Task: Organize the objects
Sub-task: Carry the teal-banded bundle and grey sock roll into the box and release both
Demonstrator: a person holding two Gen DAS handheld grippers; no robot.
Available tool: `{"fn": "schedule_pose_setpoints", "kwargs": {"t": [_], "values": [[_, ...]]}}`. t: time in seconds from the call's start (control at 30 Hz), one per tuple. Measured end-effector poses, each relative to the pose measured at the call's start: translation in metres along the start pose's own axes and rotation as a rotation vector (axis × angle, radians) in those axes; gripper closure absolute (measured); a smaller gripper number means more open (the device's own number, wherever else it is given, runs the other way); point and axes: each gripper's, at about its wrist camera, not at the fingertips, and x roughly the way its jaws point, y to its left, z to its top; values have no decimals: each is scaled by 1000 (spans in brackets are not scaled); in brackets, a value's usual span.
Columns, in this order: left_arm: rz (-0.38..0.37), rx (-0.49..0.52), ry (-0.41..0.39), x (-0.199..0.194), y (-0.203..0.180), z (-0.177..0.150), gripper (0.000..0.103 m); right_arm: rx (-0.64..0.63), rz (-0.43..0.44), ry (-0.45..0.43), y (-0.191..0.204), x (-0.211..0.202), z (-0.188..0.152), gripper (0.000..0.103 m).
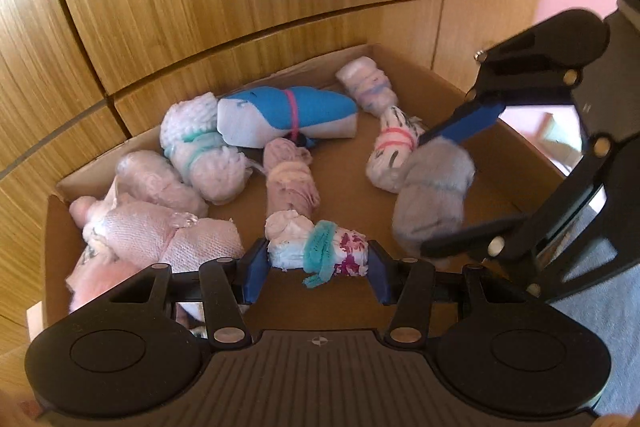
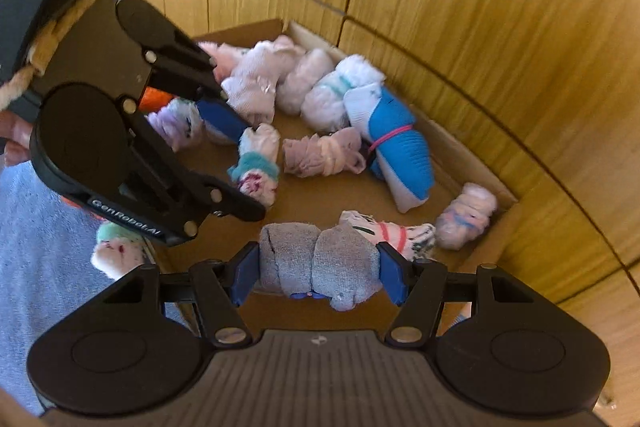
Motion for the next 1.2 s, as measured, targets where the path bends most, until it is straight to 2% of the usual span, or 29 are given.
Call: {"fn": "schedule_pose_setpoints", "kwargs": {"t": [0.13, 0.27, 0.37, 0.6, 0.73, 0.87, 1.07, 1.2], "values": [[27, -30, -28, 3, 2, 0, 46, -27, -23, -23, -1, 4, 6, 45], [42, -100, -50, 7, 8, -2, 45, -75, -66, -33, -5, 9, 10, 45], [69, -106, -63, 10, 6, -3, 45, -110, -96, -30, -8, 13, 10, 45], [101, -125, -74, 14, 3, -3, 44, -13, -72, -30, -26, 15, 6, 45], [115, -133, -62, 14, 1, 2, 44, -18, -86, -35, -26, 16, 5, 45], [104, -216, -45, 15, 6, 5, 44, -25, -93, -41, -24, 16, 2, 45], [110, -237, -48, 14, 5, 5, 43, -34, -99, -37, -26, 14, -2, 44], [97, -248, -29, 17, 3, 7, 37, -4, -102, -25, -27, 15, -1, 43]]}}
